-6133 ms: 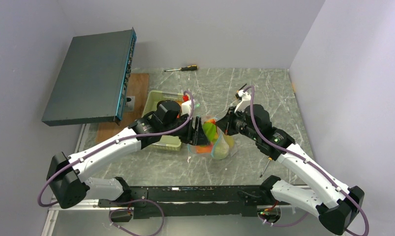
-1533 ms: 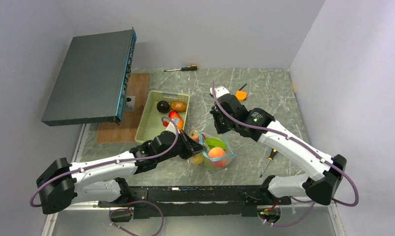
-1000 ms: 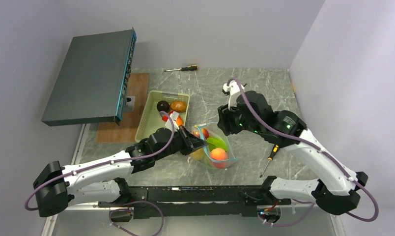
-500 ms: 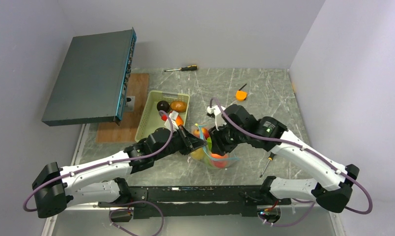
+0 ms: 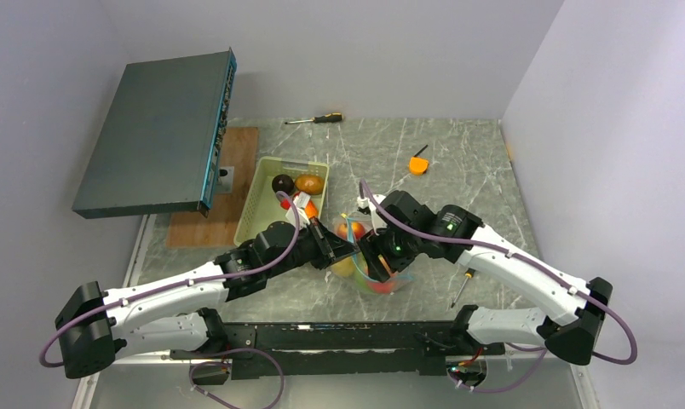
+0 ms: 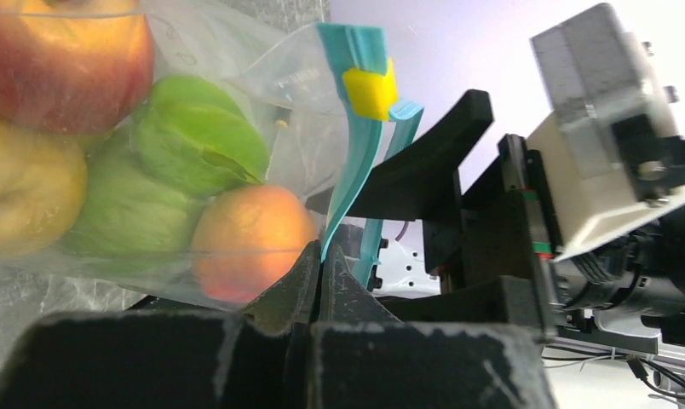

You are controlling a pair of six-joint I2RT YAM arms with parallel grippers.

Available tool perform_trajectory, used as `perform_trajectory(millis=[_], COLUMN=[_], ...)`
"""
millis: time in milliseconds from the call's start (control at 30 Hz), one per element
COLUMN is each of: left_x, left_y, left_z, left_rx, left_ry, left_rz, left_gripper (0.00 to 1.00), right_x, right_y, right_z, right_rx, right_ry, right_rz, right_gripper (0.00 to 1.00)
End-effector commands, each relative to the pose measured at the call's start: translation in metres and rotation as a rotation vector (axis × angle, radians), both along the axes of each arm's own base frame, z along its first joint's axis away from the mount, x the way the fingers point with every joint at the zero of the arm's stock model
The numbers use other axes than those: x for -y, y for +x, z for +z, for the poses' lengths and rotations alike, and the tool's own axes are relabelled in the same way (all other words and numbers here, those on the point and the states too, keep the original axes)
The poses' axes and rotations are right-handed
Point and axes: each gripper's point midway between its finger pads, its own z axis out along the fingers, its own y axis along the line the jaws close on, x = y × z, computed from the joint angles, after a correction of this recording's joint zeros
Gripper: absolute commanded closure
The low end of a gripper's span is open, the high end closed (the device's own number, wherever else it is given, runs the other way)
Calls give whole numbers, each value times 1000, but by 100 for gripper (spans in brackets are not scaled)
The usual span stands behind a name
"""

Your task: Place the food in the zip-top bag and seal the zipper

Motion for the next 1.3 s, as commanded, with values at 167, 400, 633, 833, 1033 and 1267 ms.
perform_trajectory(millis=[167, 400, 633, 833, 1033, 1267], left_x=[5, 5, 6, 4, 5, 5], left_y=[-1, -1, -1, -1, -3, -6], left_z=[26, 25, 27, 29, 28, 26], left_rx=[47, 43, 41, 43, 35, 31], left_ry=[-69, -63, -70, -81, -100, -102], left_rz=[-17, -17, -16, -15, -21, -30], left_gripper=[100, 100, 100, 100, 100, 100], right_x=[15, 20, -2, -24, -42, -53], right_y=[6, 23, 28, 37, 61, 64], right_z=[-25, -29, 15, 34, 25, 35], right_rx=[24, 105, 192, 201, 261, 272], right_ry=[-125, -192, -3, 127, 228, 266], right_rz=[-38, -111, -111, -185, -302, -274], right_gripper=[19, 24, 75, 99, 89, 22])
